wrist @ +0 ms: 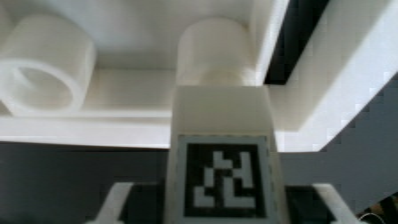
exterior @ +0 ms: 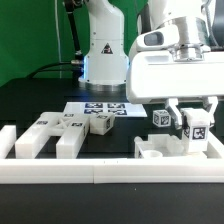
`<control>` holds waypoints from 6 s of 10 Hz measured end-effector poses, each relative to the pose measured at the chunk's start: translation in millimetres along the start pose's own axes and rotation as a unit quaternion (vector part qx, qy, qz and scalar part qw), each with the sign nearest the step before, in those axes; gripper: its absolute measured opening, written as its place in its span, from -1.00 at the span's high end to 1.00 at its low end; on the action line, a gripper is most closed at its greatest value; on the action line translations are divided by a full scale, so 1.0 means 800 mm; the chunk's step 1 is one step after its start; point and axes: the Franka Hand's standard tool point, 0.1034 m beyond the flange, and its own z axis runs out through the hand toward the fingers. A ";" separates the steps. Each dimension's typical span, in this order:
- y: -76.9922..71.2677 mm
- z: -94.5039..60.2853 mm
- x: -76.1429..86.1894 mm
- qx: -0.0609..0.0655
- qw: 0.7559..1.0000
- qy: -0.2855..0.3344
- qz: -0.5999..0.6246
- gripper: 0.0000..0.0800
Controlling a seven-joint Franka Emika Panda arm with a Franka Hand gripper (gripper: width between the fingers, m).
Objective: Assemble chair
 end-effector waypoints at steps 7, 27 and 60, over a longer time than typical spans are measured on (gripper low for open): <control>0.001 -0.004 0.004 0.001 1.000 -0.002 0.000 -0.62; -0.001 -0.005 0.025 0.052 0.962 -0.267 -0.001 -0.62; -0.029 -0.001 0.030 -0.026 0.934 -0.245 0.257 -0.62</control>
Offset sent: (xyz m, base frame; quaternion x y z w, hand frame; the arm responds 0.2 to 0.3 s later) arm 0.0000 0.0000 0.0000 0.0000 0.0000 0.0000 1.0000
